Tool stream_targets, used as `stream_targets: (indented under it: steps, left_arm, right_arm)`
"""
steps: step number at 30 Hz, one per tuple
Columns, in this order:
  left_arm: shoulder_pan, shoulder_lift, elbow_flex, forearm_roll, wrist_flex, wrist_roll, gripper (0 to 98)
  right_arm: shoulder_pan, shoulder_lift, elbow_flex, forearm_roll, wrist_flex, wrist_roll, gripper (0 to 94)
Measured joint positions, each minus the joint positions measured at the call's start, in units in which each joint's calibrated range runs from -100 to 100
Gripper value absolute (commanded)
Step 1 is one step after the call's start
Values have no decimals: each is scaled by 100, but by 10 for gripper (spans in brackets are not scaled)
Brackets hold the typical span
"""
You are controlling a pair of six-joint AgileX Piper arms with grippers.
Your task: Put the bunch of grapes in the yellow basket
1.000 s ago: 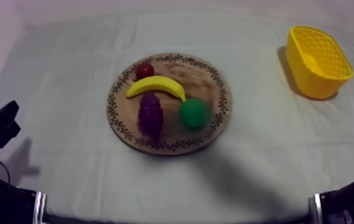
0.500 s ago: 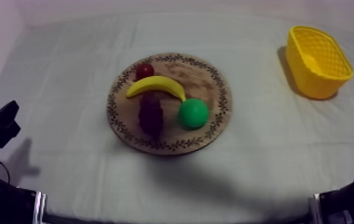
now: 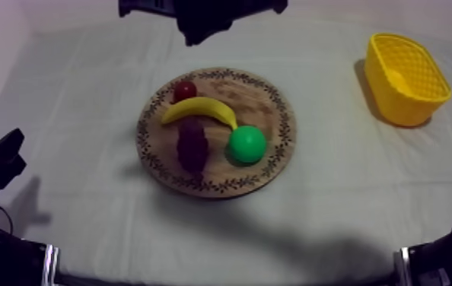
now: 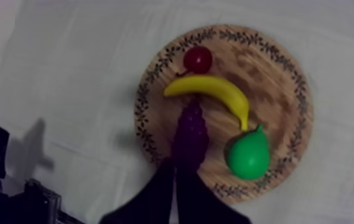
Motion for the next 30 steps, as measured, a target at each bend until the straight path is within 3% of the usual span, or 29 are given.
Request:
stream_targets:
  steps: [8, 13, 19, 30]
  left_arm:
    - [0, 0, 0, 0, 0, 0, 1]
    - [0, 0, 0, 0, 0, 0, 1]
    - [0, 0, 0, 0, 0, 0, 1]
    - [0, 0, 0, 0, 0, -3, 1]
  right_arm:
    - [-55, 403, 172, -209, 14, -280, 2]
    - [-138, 583, 169, -387, 18, -85, 31]
    - [-164, 753, 119, -328, 16, 149, 184]
    - [-56, 1028, -64, -400, 19, -176, 579]
